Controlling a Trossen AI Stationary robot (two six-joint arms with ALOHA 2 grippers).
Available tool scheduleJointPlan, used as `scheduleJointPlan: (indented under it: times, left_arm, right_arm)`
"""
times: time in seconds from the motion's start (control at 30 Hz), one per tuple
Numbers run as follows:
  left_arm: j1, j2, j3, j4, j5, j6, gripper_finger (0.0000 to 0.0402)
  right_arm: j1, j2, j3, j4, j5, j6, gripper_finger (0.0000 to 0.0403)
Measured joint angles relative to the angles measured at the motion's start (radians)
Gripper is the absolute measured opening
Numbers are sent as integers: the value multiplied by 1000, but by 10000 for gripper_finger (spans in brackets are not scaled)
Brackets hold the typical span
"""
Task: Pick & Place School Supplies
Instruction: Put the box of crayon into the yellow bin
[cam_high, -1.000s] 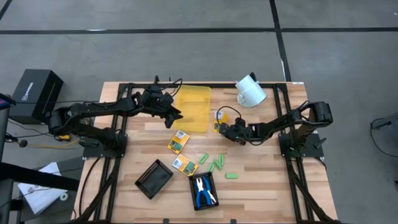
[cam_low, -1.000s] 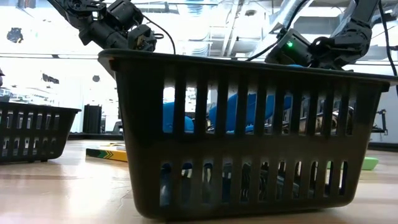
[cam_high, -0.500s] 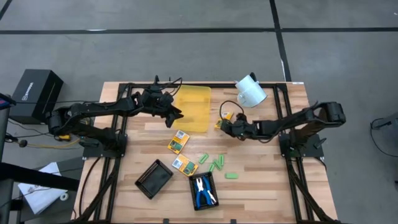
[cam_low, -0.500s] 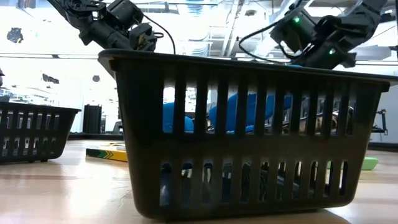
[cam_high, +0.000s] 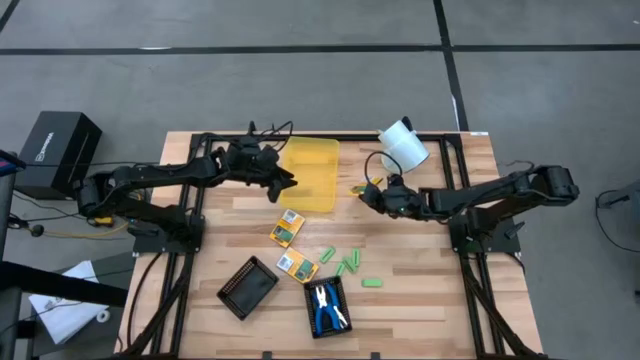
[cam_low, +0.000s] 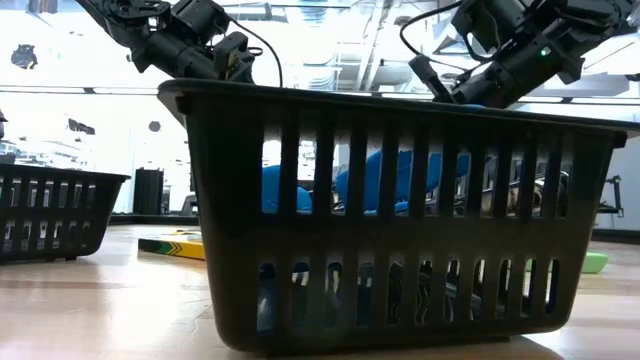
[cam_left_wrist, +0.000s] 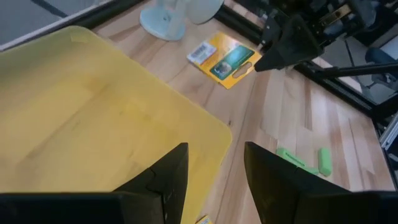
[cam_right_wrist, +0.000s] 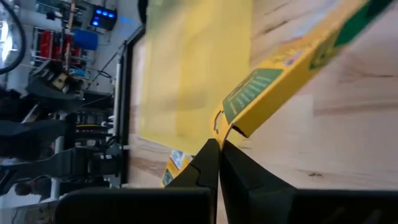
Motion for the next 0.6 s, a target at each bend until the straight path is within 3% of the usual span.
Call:
scheduleJointPlan:
  times: [0.3,0.6]
  left_arm:
    - [70,0,20,53,-4,4,150]
    - [182,0,45,61,31,26,150]
  right_arm:
    - [-49,-12,10,97,-14,-97,0]
    - [-156,15,116,87,-138,-254,0]
